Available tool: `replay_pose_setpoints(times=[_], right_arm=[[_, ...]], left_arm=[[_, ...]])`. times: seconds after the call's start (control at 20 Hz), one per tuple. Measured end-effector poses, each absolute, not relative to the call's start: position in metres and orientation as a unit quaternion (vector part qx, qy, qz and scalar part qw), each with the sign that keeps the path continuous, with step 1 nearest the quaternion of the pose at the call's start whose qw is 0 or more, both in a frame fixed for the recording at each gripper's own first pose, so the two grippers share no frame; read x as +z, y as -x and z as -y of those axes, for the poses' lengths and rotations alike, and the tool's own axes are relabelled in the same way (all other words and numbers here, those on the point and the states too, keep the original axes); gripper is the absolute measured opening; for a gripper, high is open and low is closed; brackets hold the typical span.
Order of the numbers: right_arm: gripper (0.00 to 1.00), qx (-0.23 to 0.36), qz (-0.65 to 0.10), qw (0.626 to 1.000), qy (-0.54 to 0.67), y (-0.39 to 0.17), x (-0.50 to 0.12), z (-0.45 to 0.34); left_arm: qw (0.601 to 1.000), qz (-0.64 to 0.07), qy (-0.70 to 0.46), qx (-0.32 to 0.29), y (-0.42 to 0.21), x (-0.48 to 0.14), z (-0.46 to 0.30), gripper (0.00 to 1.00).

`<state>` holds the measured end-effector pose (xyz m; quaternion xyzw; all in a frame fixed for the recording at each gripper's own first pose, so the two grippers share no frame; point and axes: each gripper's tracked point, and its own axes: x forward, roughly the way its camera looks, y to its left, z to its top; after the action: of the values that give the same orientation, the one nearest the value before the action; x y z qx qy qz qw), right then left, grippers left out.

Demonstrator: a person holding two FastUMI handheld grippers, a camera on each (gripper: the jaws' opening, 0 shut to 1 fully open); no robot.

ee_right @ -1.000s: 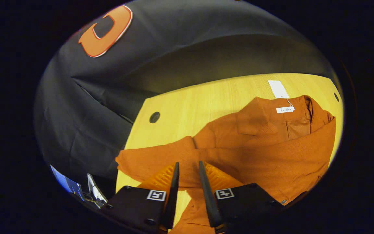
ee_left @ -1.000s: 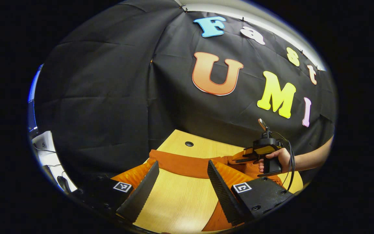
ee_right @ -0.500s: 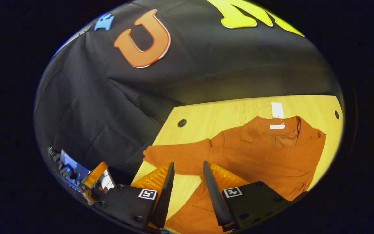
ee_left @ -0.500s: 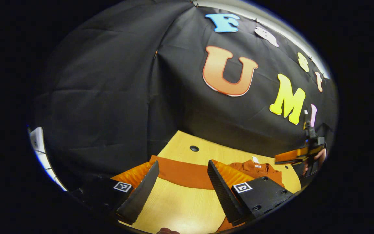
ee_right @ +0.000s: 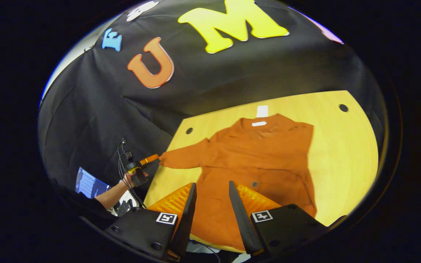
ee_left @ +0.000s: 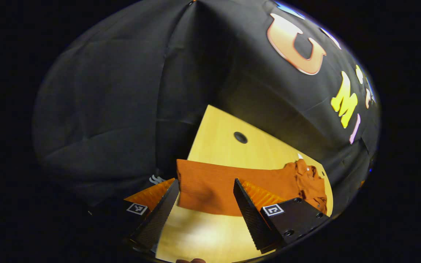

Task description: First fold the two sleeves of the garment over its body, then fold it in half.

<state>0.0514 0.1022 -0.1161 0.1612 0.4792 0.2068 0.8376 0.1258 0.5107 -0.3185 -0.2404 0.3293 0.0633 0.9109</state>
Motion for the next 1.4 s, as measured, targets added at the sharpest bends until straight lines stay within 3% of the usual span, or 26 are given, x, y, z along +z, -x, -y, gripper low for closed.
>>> replay_pose_setpoints(times=[0.25, 0.5, 0.55, 0.6, 0.7, 0.8, 0.85, 1.0, 1.15, 1.4], right_arm=[[0.59, 0.16, -0.487, 0.843, -0.165, -0.038, -0.124, -0.066], [0.59, 0.173, -0.499, 0.835, -0.153, -0.035, -0.136, -0.081], [0.59, 0.181, -0.501, 0.834, -0.145, -0.033, -0.138, -0.084], [0.59, 0.188, -0.502, 0.833, -0.137, -0.03, -0.14, -0.087], [0.59, 0.197, -0.502, 0.833, -0.128, -0.028, -0.143, -0.089], [0.6, 0.197, -0.498, 0.834, -0.132, -0.026, -0.142, -0.088], [0.6, 0.196, -0.496, 0.835, -0.137, -0.027, -0.141, -0.086], [0.59, 0.185, -0.488, 0.839, -0.155, -0.027, -0.14, -0.071], [0.6, 0.177, -0.477, 0.841, -0.184, -0.026, -0.135, -0.061], [0.59, 0.182, -0.44, 0.85, -0.226, -0.031, -0.123, -0.041]], left_arm=[[0.89, -0.344, 0.295, 0.057, -0.146, -0.345, -0.517, 0.98], [0.878, -0.368, 0.301, 0.059, -0.163, -0.359, -0.503, 0.94], [0.881, -0.361, 0.297, 0.077, -0.165, -0.356, -0.509, 0.68], [0.875, -0.372, 0.298, 0.09, -0.162, -0.358, -0.507, 0.81], [0.875, -0.375, 0.284, 0.117, -0.159, -0.355, -0.512, 0.75], [0.877, -0.376, 0.264, 0.143, -0.157, -0.349, -0.519, 0.62], [0.877, -0.377, 0.254, 0.156, -0.156, -0.35, -0.523, 0.39], [0.876, -0.37, 0.267, 0.159, -0.152, -0.332, -0.517, 0.06], [0.888, -0.339, 0.273, 0.144, -0.155, -0.294, -0.495, 0.03], [0.932, -0.274, 0.222, 0.083, -0.169, -0.17, -0.42, 0.03]])
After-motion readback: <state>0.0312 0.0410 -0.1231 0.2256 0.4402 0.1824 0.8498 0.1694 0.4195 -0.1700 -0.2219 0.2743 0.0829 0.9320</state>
